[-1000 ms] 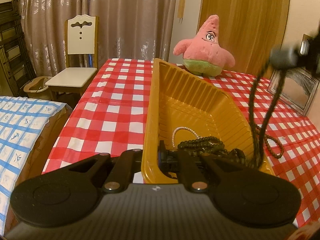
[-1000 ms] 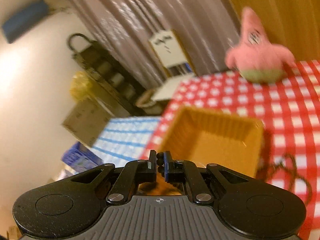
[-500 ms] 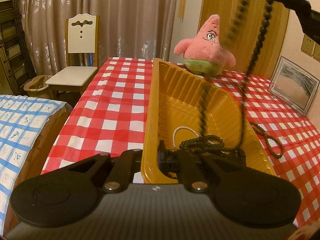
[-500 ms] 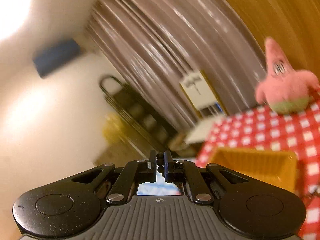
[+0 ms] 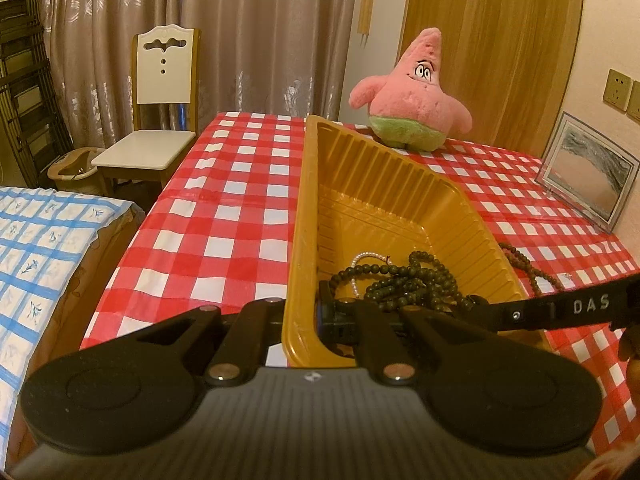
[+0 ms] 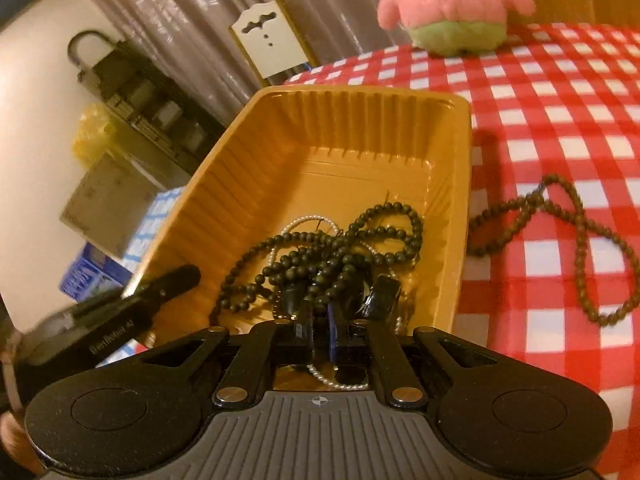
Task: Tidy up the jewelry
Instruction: 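Lower the bead strand into the orange tray and open the right tool, then move the right tool to the last brown bead necklace and grasp it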
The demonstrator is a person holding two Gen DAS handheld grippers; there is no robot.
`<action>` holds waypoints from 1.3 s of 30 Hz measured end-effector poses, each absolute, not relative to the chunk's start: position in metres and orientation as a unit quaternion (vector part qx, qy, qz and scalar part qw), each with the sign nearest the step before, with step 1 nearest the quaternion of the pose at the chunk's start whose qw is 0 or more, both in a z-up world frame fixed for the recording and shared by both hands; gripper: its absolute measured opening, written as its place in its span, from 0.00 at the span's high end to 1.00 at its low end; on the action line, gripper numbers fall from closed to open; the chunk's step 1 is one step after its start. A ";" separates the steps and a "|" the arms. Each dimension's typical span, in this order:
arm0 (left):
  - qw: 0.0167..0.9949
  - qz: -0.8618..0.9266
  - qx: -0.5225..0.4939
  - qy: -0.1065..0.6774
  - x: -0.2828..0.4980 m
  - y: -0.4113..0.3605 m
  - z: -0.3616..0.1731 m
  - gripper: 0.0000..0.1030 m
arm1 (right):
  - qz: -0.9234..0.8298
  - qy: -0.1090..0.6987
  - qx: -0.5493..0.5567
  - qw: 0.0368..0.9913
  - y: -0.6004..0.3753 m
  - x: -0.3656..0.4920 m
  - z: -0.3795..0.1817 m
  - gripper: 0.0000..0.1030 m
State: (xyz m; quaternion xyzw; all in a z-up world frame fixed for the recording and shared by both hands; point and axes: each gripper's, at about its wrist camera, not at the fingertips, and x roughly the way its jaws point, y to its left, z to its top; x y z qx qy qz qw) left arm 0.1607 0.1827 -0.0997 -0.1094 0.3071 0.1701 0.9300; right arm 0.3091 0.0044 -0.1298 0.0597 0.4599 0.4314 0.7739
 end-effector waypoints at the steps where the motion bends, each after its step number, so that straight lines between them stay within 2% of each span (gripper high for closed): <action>1: 0.930 0.170 -0.109 0.307 0.161 0.183 -0.100 0.96 | 0.428 0.456 0.043 0.779 0.008 0.306 -0.128 0.90; 3: 0.930 0.170 -0.108 0.307 0.161 0.183 -0.100 0.96 | 0.426 0.453 0.015 0.783 0.008 0.298 -0.124 0.71; 4: 0.930 0.169 -0.108 0.307 0.161 0.183 -0.099 0.96 | 0.428 0.452 0.013 0.783 0.010 0.297 -0.124 0.57; 5: 0.930 0.170 -0.108 0.307 0.161 0.183 -0.100 0.96 | 0.426 0.449 0.015 0.785 0.008 0.295 -0.124 0.47; 6: 0.930 0.170 -0.109 0.308 0.161 0.183 -0.100 0.96 | 0.423 0.444 0.016 0.790 0.005 0.292 -0.121 0.46; 25: 0.929 0.170 -0.104 0.312 0.161 0.181 -0.100 0.96 | 0.392 0.444 0.020 0.805 -0.036 0.277 -0.102 0.44; 39: 0.927 0.174 -0.106 0.314 0.158 0.178 -0.099 0.96 | 0.327 0.454 0.024 0.829 -0.096 0.286 -0.121 0.44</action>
